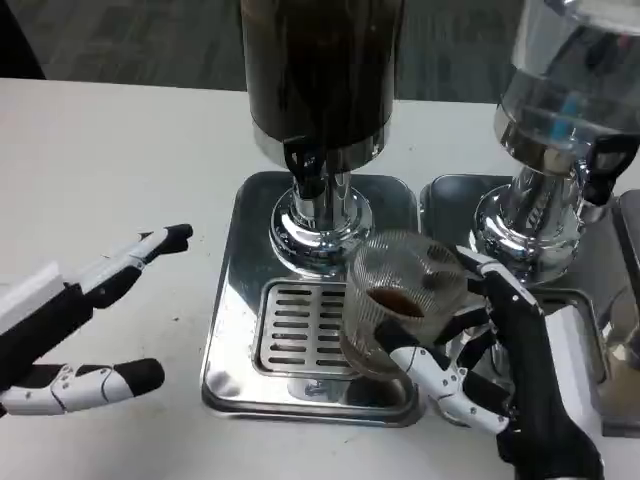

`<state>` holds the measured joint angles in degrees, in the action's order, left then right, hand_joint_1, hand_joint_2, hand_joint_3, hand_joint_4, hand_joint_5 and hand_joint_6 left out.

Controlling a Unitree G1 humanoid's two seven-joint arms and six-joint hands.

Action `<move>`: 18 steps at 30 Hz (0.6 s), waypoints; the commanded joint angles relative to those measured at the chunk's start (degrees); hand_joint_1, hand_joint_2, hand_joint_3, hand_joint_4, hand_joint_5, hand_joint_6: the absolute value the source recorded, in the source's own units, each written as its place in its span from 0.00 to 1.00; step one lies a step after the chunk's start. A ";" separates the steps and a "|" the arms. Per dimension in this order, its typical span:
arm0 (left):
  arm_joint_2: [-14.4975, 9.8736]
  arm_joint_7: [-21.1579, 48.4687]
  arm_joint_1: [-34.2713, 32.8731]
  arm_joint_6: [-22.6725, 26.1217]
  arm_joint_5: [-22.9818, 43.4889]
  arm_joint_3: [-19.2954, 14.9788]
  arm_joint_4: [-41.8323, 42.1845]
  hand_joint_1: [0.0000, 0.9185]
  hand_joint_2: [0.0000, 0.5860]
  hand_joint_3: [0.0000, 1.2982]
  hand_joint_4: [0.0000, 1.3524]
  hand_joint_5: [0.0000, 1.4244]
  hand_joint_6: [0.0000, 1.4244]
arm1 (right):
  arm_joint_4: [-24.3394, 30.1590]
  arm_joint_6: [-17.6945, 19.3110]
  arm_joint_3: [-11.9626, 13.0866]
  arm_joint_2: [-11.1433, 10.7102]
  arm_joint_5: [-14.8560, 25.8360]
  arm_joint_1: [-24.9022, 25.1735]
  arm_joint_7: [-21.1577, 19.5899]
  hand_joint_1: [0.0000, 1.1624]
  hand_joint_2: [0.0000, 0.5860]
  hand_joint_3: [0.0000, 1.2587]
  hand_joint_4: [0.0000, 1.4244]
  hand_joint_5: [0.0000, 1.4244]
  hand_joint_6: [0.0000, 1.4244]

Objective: Grasp the cup under the faucet to collect the drink, then remove the cup.

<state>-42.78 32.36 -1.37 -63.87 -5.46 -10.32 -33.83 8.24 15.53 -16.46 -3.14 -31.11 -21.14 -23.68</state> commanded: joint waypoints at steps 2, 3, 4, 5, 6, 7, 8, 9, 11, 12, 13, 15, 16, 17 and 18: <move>-1.43 -1.87 2.12 -1.55 -0.80 1.35 1.63 0.00 0.20 0.00 0.00 0.00 0.06 | 2.84 2.81 0.40 -0.51 0.32 -0.37 0.31 0.63 0.37 0.38 0.39 0.53 0.70; -1.52 -1.99 2.30 -1.73 -0.73 1.48 1.75 0.00 0.20 0.00 0.00 0.00 0.06 | 2.95 2.87 0.46 -0.54 0.27 -0.45 0.30 0.63 0.37 0.38 0.39 0.54 0.70; -1.59 -2.11 2.38 -1.84 -0.72 1.60 1.77 0.00 0.20 0.00 0.00 0.00 0.06 | 3.16 2.81 0.51 -0.66 0.20 -0.52 0.44 0.63 0.37 0.38 0.39 0.54 0.70; -1.70 -2.26 2.52 -1.97 -0.69 1.72 1.85 0.00 0.20 0.00 0.00 0.00 0.05 | 3.36 2.88 0.56 -0.68 0.29 -0.74 0.47 0.63 0.37 0.38 0.39 0.54 0.70; -1.80 -2.36 2.82 -2.11 -0.47 1.84 2.06 0.00 0.20 0.00 0.00 0.00 0.04 | 3.48 2.94 0.62 -0.72 0.41 -0.88 0.51 0.63 0.37 0.38 0.39 0.54 0.70; -1.95 -2.49 3.11 -2.26 -0.24 1.99 2.28 0.00 0.20 0.00 0.00 0.00 0.04 | 3.64 2.95 0.62 -0.88 0.55 -1.03 0.75 0.63 0.37 0.38 0.40 0.54 0.71; -2.07 -2.65 3.30 -2.33 -0.10 2.14 2.44 0.00 0.20 0.00 0.00 0.00 0.04 | 3.83 2.94 0.61 -0.97 0.50 -1.29 0.78 0.63 0.37 0.38 0.40 0.54 0.71; -2.17 -2.77 3.48 -2.37 0.07 2.25 2.62 0.00 0.20 0.00 0.00 0.00 0.04 | 3.98 2.97 0.62 -1.13 0.60 -1.47 0.96 0.63 0.37 0.38 0.40 0.54 0.72; -2.37 -2.91 4.01 -2.36 0.78 2.45 3.17 0.00 0.19 0.00 0.00 0.00 0.05 | 4.42 3.06 0.63 -1.22 0.83 -1.96 1.04 0.63 0.38 0.38 0.40 0.54 0.72; -2.44 -2.92 4.30 -2.38 1.15 2.52 3.44 0.00 0.19 0.00 0.00 0.00 0.05 | 4.78 3.10 0.61 -1.35 0.77 -2.18 1.14 0.63 0.38 0.38 0.40 0.54 0.72; -2.48 -2.95 4.51 -2.35 1.36 2.57 3.66 0.00 0.19 0.00 0.00 0.00 0.05 | 5.13 3.23 0.65 -1.47 0.93 -2.45 1.29 0.63 0.38 0.38 0.40 0.54 0.72; -2.55 -2.89 5.23 -2.44 1.95 2.75 4.48 0.00 0.19 0.00 0.00 0.00 0.05 | 5.77 3.35 0.73 -1.60 1.11 -3.07 1.48 0.64 0.38 0.38 0.40 0.54 0.72; -2.59 -2.83 5.56 -2.48 2.25 2.83 4.88 0.00 0.19 0.00 0.00 0.00 0.05 | 5.95 3.67 0.77 -1.64 1.31 -3.34 1.47 0.64 0.38 0.38 0.40 0.54 0.72; -2.64 -2.78 5.96 -2.49 2.61 2.91 5.40 0.00 0.19 0.00 0.00 0.00 0.05 | 6.35 3.72 0.78 -1.78 1.04 -3.68 1.49 0.64 0.38 0.38 0.40 0.54 0.72; -2.67 -2.72 6.40 -2.45 2.94 3.01 5.98 0.00 0.18 0.00 0.00 0.00 0.05 | 6.59 3.80 0.83 -1.88 0.85 -3.91 1.52 0.64 0.37 0.38 0.40 0.54 0.73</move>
<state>-44.50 30.09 3.90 -65.82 -3.59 -7.86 -29.27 12.64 16.72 -15.95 -5.04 -30.52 -24.56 -21.92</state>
